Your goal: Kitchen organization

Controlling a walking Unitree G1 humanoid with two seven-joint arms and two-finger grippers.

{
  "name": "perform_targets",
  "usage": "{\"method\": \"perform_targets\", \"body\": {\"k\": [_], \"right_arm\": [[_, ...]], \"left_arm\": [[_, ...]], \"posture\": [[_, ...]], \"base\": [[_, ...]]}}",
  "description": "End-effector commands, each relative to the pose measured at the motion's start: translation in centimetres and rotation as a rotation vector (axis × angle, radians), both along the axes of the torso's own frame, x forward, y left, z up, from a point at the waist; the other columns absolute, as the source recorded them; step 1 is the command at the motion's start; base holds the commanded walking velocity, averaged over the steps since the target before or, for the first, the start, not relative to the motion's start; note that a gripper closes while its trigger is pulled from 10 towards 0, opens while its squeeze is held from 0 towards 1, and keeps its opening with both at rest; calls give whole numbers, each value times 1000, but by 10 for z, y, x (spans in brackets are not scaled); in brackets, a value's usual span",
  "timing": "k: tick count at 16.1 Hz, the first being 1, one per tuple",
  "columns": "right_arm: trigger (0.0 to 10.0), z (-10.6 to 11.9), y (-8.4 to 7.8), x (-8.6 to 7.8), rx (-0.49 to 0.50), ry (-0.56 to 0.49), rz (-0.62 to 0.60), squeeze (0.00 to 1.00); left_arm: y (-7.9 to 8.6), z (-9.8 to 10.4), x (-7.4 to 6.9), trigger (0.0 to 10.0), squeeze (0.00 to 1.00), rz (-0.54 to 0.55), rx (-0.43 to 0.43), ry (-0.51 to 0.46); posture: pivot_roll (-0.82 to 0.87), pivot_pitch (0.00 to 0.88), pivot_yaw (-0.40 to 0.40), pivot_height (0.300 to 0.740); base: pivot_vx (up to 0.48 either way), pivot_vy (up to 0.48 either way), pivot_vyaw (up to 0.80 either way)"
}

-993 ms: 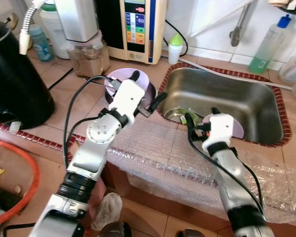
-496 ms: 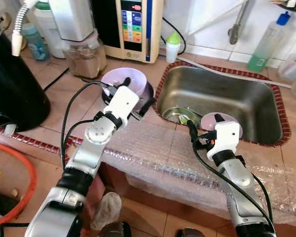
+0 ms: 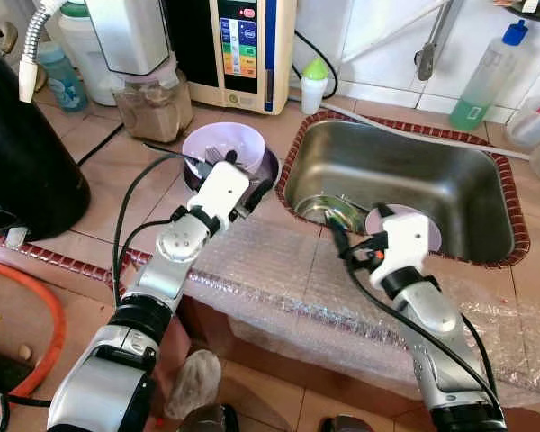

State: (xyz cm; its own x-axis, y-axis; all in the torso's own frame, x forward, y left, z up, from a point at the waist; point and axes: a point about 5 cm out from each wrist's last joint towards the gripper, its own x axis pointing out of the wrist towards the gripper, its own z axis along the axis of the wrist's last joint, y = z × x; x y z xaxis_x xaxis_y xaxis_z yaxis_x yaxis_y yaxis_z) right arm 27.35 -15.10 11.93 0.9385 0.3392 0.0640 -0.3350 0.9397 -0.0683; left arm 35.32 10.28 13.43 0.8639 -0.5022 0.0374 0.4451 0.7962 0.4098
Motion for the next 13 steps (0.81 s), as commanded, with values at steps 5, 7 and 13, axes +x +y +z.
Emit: {"method": "perform_targets", "body": {"k": [5, 7, 13], "right_arm": [[10000, 10, 9, 0, 21, -19, 71, 0], [10000, 9, 9, 1, 9, -16, 79, 0], [10000, 15, 15, 3, 21, -32, 117, 0]], "left_arm": [[-3, 5, 4, 0, 0, -20, 16, -43], [-4, 4, 4, 0, 0, -25, 15, -47], [0, 2, 4, 0, 0, -17, 14, -53]], "posture": [[-98, 34, 26, 740], [-98, 34, 26, 740], [-85, 29, 21, 740]], "base": [[0, 0, 0], [0, 0, 0], [0, 0, 0]]}}
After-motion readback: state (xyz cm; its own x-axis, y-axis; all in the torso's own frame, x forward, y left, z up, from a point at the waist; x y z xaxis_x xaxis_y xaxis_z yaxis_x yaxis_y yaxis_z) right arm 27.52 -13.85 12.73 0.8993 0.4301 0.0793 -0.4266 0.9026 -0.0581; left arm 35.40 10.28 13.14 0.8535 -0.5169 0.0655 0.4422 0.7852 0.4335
